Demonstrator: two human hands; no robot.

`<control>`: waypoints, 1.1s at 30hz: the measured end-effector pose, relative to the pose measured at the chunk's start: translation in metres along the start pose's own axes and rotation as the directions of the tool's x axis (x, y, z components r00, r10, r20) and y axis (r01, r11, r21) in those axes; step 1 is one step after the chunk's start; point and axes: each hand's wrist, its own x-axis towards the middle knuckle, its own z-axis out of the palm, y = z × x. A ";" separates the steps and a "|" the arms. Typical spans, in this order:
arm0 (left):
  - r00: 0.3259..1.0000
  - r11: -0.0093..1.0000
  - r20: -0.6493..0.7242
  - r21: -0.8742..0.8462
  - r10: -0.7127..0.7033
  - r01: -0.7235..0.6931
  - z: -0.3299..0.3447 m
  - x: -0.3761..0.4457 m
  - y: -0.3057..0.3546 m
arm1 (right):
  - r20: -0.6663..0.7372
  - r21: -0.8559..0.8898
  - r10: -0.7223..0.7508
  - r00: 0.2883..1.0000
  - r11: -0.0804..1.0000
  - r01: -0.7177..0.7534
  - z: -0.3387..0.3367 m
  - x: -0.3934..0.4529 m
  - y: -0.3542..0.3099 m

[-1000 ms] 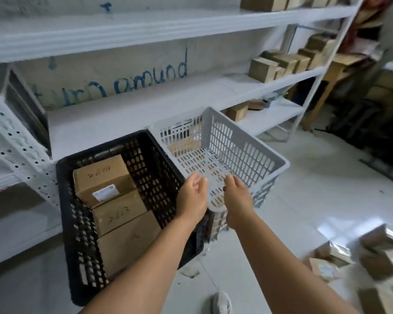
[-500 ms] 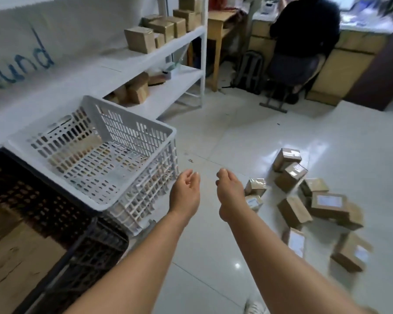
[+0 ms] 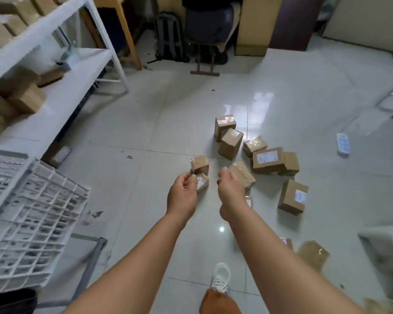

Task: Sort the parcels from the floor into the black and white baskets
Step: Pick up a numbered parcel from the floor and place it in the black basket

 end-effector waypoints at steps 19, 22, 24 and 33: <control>0.931 0.936 0.360 0.344 -0.052 -0.081 0.208 0.101 -0.042 | -0.284 0.318 0.291 0.914 0.927 -0.196 -0.150 0.155 0.072; 0.916 0.913 0.393 0.397 -0.082 -0.089 0.233 0.129 -0.062 | -0.316 0.305 0.342 0.885 0.920 -0.246 -0.155 0.189 0.095; 0.907 0.898 0.411 0.428 -0.094 -0.100 0.250 0.150 -0.077 | -0.353 0.296 0.379 0.855 0.913 -0.282 -0.154 0.217 0.117; 0.849 0.847 0.508 0.508 -0.148 -0.157 0.321 0.254 -0.182 | -0.313 0.434 0.543 0.779 0.812 -0.391 -0.138 0.340 0.231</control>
